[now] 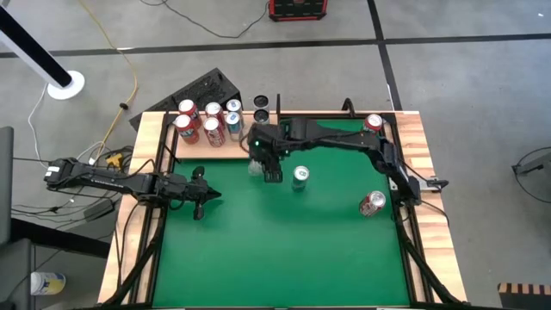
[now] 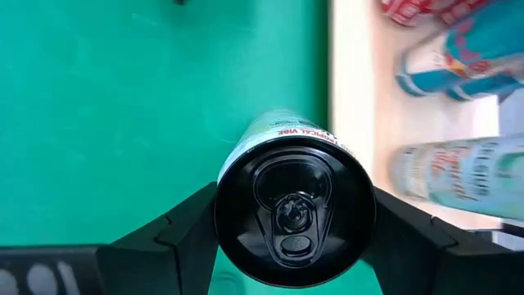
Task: Place canned beverage on shelf
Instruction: Put the white and yellow soda can on the shelf aligned with the other white and yellow soda cans
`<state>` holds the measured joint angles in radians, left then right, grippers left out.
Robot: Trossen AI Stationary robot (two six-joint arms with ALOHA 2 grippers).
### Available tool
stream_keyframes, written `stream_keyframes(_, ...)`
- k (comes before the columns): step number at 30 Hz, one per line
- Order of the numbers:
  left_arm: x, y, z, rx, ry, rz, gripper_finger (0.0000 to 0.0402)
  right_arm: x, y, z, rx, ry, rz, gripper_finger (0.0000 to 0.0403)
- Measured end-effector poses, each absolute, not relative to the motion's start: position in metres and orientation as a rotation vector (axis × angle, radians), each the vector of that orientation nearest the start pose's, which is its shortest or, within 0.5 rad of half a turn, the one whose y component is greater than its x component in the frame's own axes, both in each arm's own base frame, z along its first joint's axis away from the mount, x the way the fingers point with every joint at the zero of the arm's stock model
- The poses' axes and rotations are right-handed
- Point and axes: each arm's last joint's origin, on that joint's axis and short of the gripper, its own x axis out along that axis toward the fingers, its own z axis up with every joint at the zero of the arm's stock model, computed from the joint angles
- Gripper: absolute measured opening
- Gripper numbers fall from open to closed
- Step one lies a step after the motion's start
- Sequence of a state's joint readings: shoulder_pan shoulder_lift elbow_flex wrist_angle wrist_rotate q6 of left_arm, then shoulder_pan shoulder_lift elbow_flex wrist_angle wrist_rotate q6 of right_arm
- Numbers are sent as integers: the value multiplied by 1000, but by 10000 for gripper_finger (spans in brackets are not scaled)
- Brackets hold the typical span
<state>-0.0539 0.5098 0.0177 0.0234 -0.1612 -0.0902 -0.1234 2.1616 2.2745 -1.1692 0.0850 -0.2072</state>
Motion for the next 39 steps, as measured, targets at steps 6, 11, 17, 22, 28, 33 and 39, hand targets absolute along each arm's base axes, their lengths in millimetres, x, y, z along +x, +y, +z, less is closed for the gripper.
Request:
stream_keyframes(6, 120, -2, 126, -38, 461, 127, 0, 444, -94, 327, -174, 1054, -119, 272)
stream_keyframes(11, 120, -2, 126, -38, 461, 127, 0, 442, -111, 328, -188, 1042, -145, 272)
stream_keyframes(17, 120, -2, 126, -38, 462, 126, 0, 438, -118, 327, -182, 1072, -146, 272)
stream_keyframes(22, 120, -2, 126, -38, 461, 126, 0, 435, -123, 326, -177, 1091, -152, 272)
stream_keyframes(28, 120, -2, 126, -38, 461, 126, 0, 432, -129, 325, -175, 1101, -162, 272)
stream_keyframes(33, 120, -2, 126, -38, 461, 126, 0, 432, -131, 325, -173, 1101, -164, 272)
stream_keyframes(39, 120, -2, 126, -38, 461, 127, 0, 432, -131, 325, -172, 1101, -164, 295)
